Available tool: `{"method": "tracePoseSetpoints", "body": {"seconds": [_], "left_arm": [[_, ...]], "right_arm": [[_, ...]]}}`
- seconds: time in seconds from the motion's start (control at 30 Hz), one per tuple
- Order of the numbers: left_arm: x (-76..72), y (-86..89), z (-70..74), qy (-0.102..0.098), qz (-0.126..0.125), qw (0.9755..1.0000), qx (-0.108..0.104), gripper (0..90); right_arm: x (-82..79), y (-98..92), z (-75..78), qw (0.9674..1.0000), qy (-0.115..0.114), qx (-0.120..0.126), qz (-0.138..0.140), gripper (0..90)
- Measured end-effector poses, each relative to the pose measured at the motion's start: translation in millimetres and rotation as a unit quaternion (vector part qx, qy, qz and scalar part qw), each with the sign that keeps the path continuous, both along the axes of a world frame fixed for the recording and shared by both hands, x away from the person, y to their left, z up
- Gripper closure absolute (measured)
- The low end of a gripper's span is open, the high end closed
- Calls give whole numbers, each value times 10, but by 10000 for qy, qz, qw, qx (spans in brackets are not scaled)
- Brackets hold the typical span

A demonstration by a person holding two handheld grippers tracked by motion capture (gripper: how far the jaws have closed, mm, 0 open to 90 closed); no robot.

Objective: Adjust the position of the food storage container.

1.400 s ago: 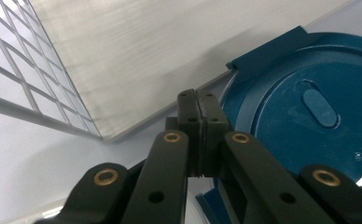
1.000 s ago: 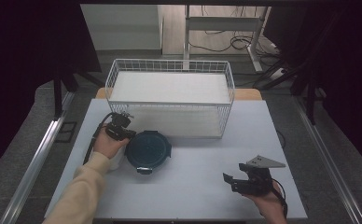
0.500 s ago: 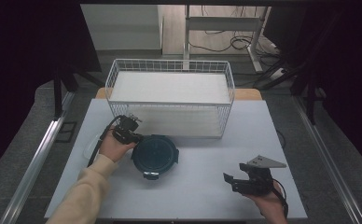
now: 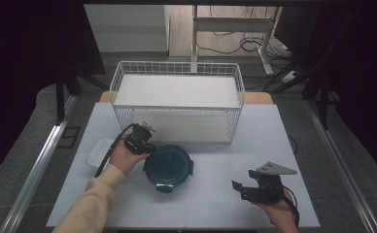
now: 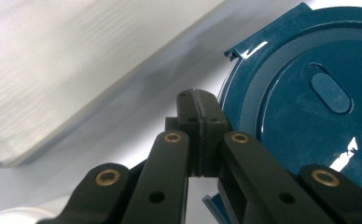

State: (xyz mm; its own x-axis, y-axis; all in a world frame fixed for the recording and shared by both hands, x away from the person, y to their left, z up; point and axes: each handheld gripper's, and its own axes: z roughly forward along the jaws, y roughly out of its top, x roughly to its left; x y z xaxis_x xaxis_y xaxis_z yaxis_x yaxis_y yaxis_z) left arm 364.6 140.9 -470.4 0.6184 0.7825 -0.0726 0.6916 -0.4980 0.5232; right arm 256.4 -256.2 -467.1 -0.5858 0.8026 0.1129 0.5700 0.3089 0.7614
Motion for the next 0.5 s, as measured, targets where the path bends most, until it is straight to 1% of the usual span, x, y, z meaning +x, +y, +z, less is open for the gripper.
{"method": "tracePoseSetpoints", "body": {"seconds": [0.2,0.33,0.43,0.5], "left_arm": [[-62,-113,11,-14,-190,9998,76,900],[-100,-180,4,-31,-169,9998,-35,900],[-122,-204,8,-28,-217,9998,1,900],[-133,-214,6,-28,-225,9997,-18,900]], "right_arm": [[-1,-5,3,10000,1,14,-9,239],[-5,1,5,10000,5,7,1,239],[-2,1,0,10000,13,3,2,239],[-1,1,-2,10000,17,2,-2,239]]}}
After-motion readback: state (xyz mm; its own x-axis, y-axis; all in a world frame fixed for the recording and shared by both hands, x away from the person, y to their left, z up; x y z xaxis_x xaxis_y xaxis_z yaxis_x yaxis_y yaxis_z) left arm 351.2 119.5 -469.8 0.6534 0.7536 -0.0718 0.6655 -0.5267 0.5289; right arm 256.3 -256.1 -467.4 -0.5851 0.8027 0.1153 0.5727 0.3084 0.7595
